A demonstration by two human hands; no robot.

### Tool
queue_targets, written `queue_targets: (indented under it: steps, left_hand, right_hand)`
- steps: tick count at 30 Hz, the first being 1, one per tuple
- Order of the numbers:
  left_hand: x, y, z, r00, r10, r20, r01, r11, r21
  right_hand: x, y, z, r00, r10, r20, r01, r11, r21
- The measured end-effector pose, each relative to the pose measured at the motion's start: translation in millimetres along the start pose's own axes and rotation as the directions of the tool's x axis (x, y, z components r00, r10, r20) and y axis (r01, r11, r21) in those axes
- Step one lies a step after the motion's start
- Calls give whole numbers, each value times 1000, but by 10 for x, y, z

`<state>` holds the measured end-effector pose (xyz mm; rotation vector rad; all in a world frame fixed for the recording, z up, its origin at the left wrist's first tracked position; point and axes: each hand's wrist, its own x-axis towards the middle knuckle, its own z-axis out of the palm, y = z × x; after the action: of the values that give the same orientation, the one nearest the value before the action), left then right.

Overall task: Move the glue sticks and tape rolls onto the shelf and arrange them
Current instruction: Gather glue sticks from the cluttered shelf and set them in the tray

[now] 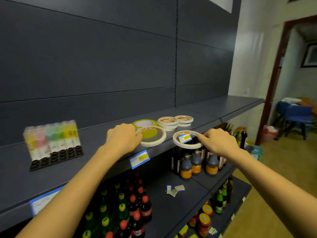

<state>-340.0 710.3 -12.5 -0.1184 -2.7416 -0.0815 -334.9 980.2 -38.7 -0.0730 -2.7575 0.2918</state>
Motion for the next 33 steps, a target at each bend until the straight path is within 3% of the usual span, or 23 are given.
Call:
queue_targets:
  steps: [11,17,25,33]
  left_hand:
    - [1175,592,417,999,9,39,-8,1000,-17]
    - [1583,762,624,996,-67,61,67,998,-1]
    - [1871,955,903,977,-181,109,160,971,177]
    - [1864,1103,913,946,-296,-133,320,918,235]
  right_hand:
    - [1114,623,160,1000,21,-8,-21,1000,4]
    - [1600,819,284,999,35,10,-35,999,26]
    - [2215,872,506,995,-71,76,69,997,31]
    - [2686,810,763,957,-243,156,236,970,63]
